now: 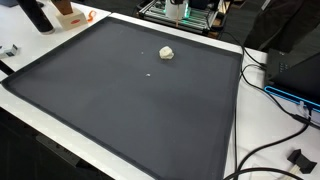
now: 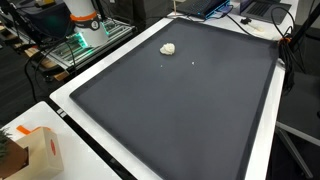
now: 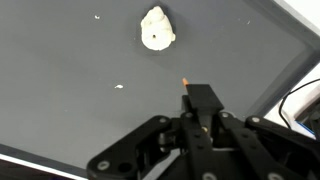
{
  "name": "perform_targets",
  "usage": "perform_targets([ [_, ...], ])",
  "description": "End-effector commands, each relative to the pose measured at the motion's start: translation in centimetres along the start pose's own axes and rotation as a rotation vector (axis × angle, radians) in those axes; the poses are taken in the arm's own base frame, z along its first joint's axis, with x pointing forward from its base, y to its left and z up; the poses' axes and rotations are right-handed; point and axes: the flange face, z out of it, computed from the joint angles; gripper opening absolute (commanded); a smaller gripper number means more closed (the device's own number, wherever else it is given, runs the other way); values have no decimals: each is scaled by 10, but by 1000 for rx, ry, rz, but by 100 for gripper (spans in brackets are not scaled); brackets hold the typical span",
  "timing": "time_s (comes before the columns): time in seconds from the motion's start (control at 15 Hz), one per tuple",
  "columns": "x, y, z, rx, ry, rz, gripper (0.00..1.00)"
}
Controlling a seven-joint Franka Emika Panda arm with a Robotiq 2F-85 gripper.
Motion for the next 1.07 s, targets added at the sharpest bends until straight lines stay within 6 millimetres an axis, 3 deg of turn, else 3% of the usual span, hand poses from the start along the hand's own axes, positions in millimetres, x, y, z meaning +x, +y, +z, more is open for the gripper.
perform_targets([
  [0.0,0,0,0,0,0,0,13],
  [0.27,0,1,1,2,-4,1,13],
  [0.33,1,11,8,43,-9,9,3],
  [1.0,-11,58,46,453,1,-51,3],
])
